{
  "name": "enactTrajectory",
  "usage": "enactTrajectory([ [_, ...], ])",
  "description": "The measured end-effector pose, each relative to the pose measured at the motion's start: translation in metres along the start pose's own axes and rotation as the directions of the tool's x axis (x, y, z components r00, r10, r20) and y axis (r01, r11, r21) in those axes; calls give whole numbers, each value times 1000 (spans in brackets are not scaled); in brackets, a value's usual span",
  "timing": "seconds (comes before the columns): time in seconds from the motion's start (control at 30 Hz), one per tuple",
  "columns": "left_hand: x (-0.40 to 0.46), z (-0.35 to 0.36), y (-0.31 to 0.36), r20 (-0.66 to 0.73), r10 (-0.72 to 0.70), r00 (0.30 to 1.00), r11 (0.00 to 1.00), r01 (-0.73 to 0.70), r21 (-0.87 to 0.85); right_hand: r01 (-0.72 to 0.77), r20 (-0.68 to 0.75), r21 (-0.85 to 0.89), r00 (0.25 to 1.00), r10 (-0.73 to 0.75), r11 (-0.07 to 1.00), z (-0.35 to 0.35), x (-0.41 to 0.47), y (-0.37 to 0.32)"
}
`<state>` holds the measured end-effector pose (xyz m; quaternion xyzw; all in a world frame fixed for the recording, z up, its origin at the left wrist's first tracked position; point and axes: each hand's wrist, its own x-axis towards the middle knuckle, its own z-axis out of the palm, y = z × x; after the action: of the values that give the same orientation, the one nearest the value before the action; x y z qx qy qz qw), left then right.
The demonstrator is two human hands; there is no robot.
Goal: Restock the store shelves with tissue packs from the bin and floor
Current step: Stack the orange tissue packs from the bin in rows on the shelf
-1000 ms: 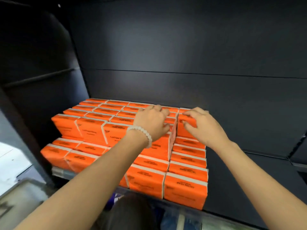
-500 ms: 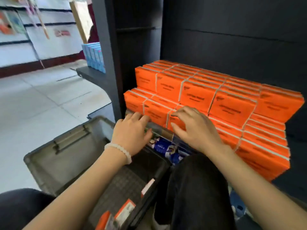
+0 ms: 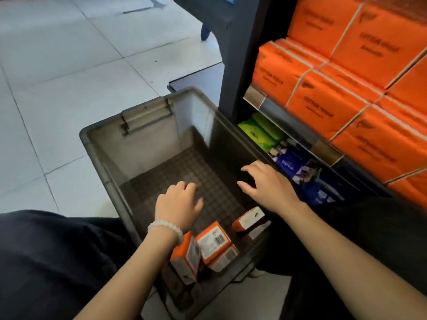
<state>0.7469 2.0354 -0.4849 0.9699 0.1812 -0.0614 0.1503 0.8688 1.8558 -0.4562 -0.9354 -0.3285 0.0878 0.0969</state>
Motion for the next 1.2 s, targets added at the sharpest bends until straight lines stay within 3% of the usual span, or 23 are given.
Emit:
enactTrajectory([
  [0.13, 11, 42, -16, 264, -148, 953, 986, 163, -35, -135, 161, 126, 980, 114, 983, 38, 28, 2],
  [0.23, 19, 69, -23, 379, -250, 891, 955, 293, -57, -337, 394, 221, 889, 232, 915, 77, 40, 10],
  [0.3, 28, 84, -24, 406, -309, 860, 933, 357, -45, -404, 507, 165, 817, 274, 899, 104, 46, 19],
  [0.4, 33, 105, -23, 439, -360, 823, 915, 403, -6, -382, 604, 34, 744, 285, 924, 129, 56, 25],
  [0.5, 25, 132, -22, 545, -426, 722, 871, 490, 33, -357, 666, -47, 685, 296, 933, 147, 63, 29],
  [0.57, 19, 147, -23, 614, -454, 646, 841, 538, 56, -362, 733, -100, 603, 315, 927, 161, 63, 34],
  [0.63, 17, 156, -25, 634, -462, 620, 831, 552, 67, -333, 788, -187, 511, 344, 924, 173, 60, 39],
  [0.73, 15, 163, -28, 638, -465, 613, 827, 559, 66, -239, 812, -304, 441, 382, 922, 181, 60, 42],
  [0.87, 15, 167, -29, 634, -459, 623, 834, 547, 66, -128, 828, -371, 403, 390, 920, 188, 60, 40],
  [1.03, 21, 163, -28, 617, -451, 645, 840, 541, 49, -112, 874, -337, 333, 355, 935, 176, 60, 39],
  [1.2, 26, 151, -23, 567, -417, 710, 864, 504, 4, -195, 903, -287, 270, 333, 938, 152, 59, 34],
])
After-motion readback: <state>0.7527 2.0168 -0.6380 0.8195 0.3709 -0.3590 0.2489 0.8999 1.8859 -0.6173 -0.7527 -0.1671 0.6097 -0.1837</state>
